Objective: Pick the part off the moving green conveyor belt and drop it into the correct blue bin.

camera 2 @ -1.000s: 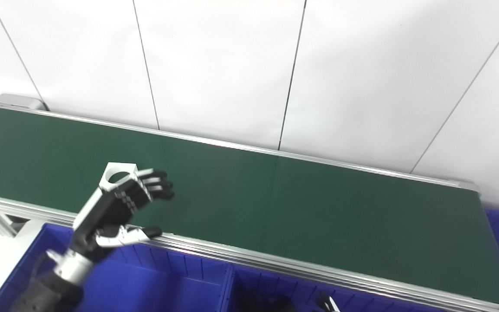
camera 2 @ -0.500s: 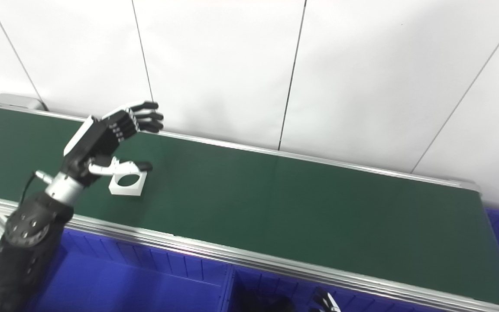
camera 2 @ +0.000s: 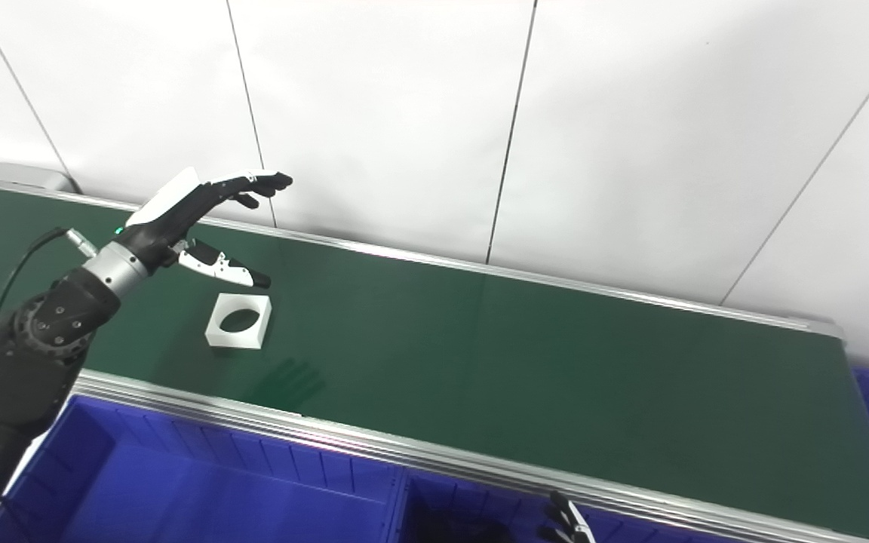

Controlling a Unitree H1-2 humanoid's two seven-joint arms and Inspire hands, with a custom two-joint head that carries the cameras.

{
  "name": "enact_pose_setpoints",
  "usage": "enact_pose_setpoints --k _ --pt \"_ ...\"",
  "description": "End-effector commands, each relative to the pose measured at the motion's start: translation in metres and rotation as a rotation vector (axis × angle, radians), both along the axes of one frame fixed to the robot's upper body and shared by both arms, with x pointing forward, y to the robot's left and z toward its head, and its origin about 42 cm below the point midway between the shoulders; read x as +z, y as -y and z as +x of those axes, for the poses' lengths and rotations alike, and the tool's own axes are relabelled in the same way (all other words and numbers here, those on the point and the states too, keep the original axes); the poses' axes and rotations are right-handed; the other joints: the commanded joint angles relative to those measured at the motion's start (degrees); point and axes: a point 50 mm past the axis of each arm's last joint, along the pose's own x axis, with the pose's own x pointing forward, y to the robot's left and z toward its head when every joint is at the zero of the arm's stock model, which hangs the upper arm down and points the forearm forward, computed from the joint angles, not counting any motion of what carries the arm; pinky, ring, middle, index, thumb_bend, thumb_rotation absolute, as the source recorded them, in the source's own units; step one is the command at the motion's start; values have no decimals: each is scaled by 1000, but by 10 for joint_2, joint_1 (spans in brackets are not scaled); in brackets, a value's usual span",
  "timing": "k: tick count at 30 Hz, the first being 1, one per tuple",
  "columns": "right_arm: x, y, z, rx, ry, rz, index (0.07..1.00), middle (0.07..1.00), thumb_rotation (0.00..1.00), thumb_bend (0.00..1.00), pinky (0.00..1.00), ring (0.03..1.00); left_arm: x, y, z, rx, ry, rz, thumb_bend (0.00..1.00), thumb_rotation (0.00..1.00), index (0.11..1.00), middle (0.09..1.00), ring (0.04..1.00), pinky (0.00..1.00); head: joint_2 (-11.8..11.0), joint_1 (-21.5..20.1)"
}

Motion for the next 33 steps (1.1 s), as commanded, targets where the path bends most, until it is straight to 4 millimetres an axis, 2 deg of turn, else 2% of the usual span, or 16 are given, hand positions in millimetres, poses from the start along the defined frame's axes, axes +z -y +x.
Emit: enact_pose_setpoints --k 1,2,5,10,14,28,33 --pt "10 -1 5 6 80 21 886 847 0 643 668 764 27 -1 15 6 53 127 866 172 861 874 853 803 1 -1" --pt "10 -1 5 6 80 21 885 846 0 643 665 763 26 1 17 5 45 165 888 212 876 893 896 906 1 -1" --pt "10 -1 5 6 80 20 881 843 0 646 657 760 17 5 24 -11 13 224 919 258 892 917 945 990 1 -5" --pt "10 -1 3 2 80 13 874 837 0 655 651 754 2 12 29 -32 -80 309 958 262 917 953 991 1000 1 -8" --pt "10 -1 1 -1 80 15 872 837 0 658 652 753 -8 15 28 -41 -130 346 999 323 942 978 1000 1000 1 -10" --pt "10 -4 -3 -3 76 15 876 840 0 660 652 752 -39 26 19 -52 -176 391 1000 322 987 1000 1000 1000 5 -17" --pt "10 -5 -5 -6 75 16 878 839 0 662 652 754 -49 26 18 -54 -188 366 1000 284 981 1000 1000 1000 8 -22"
